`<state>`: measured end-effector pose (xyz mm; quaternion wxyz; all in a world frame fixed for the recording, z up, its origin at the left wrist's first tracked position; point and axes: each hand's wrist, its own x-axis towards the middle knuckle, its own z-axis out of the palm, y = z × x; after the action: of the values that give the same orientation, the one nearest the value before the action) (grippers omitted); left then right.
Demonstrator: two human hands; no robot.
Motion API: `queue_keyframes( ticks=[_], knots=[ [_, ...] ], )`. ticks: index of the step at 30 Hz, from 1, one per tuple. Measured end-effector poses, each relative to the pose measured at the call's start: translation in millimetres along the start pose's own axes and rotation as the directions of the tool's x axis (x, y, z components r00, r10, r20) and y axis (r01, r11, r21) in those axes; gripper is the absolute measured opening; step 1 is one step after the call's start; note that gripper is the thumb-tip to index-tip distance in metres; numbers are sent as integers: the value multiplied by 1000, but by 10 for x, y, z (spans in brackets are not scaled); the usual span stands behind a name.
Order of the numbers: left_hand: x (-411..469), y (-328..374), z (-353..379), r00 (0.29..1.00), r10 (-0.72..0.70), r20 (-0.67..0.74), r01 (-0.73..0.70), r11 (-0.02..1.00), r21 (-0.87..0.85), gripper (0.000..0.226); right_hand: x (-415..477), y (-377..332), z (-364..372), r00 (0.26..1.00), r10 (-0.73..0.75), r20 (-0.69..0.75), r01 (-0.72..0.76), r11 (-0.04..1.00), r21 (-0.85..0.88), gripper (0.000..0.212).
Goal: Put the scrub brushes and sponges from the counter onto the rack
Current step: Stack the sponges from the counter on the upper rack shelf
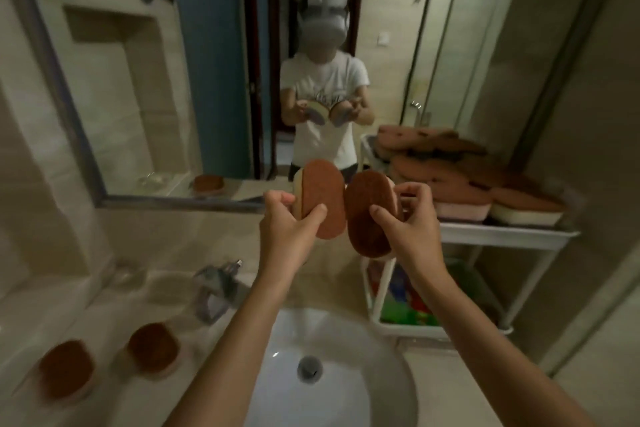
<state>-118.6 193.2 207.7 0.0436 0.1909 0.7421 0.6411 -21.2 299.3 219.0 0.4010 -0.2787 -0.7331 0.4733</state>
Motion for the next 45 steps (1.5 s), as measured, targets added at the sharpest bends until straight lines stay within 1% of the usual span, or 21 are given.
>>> queue_keyframes(
  ticks=[2, 4, 7, 9, 11, 14, 16, 19, 22, 25, 27, 30, 34, 37, 39, 41, 44, 45],
  knots=[
    [55, 252, 327, 999, 25, 26, -24, 999, -33, 35, 262, -66, -342, 999, -21, -30, 21, 1000, 11, 29],
    [127, 497, 636, 998, 32, 59, -29, 998, -60, 33, 535, -98, -669, 999, -8, -38, 9, 1000, 28, 30],
    [247, 798, 1034, 993, 7, 119, 2, 997, -79, 31, 951, -72, -1068, 999, 30, 17, -32, 997, 76, 27],
    [351, 900, 1261, 989, -26, 148, 37, 997, -73, 32, 1204, -18, -1230, 995, 76, 59, -81, 993, 84, 25],
    [472, 931, 1454, 986, -58, 153, 66, 997, -47, 36, 1440, 73, -1308, 989, 132, 70, -138, 987, 87, 24],
    [642, 926, 1652, 985, -96, 144, 95, 995, 10, 49, 1749, 250, -1340, 963, 260, 67, -267, 954, 135, 29],
    [747, 900, 1726, 984, -121, 131, 116, 992, 40, 48, 1899, 363, -1310, 937, 339, 80, -348, 923, 165, 37],
    [875, 864, 1798, 983, -140, 117, 132, 988, 77, 44, 2047, 491, -1219, 914, 391, 107, -404, 896, 182, 44],
    [965, 833, 1873, 981, -129, 143, 111, 985, 129, 39, 2154, 560, -1141, 907, 406, 109, -420, 888, 188, 47],
    [1037, 793, 1942, 978, -121, 170, 98, 986, 135, 22, 2224, 585, -1104, 906, 413, 95, -424, 887, 184, 44],
    [1075, 744, 1973, 974, -130, 186, 108, 986, 123, 16, 2257, 606, -1082, 906, 415, 79, -422, 893, 156, 40],
    [1074, 681, 1945, 973, -144, 180, 121, 984, 132, 19, 2257, 618, -1065, 900, 426, 98, -435, 893, 115, 40],
    [1137, 595, 1945, 963, -178, 201, 153, 979, 133, 24, 2290, 661, -1035, 896, 436, 82, -443, 891, 103, 43],
    [1145, 603, 1965, 958, -187, 215, 162, 978, 129, 36, 2302, 671, -1034, 895, 441, 65, -445, 889, 109, 42],
    [1142, 607, 1975, 954, -198, 224, 175, 977, 121, 41, 2300, 677, -1034, 891, 450, 64, -454, 885, 107, 42],
    [1142, 600, 1979, 950, -209, 230, 187, 975, 117, 42, 2307, 695, -1040, 888, 455, 69, -460, 881, 106, 39],
    [1136, 587, 1966, 944, -222, 243, 203, 974, 101, 42, 2305, 709, -1040, 886, 456, 83, -464, 877, 125, 27],
    [1131, 590, 1967, 943, -222, 247, 204, 974, 95, 42, 2310, 712, -1039, 887, 453, 85, -461, 878, 128, 28]
  ],
)
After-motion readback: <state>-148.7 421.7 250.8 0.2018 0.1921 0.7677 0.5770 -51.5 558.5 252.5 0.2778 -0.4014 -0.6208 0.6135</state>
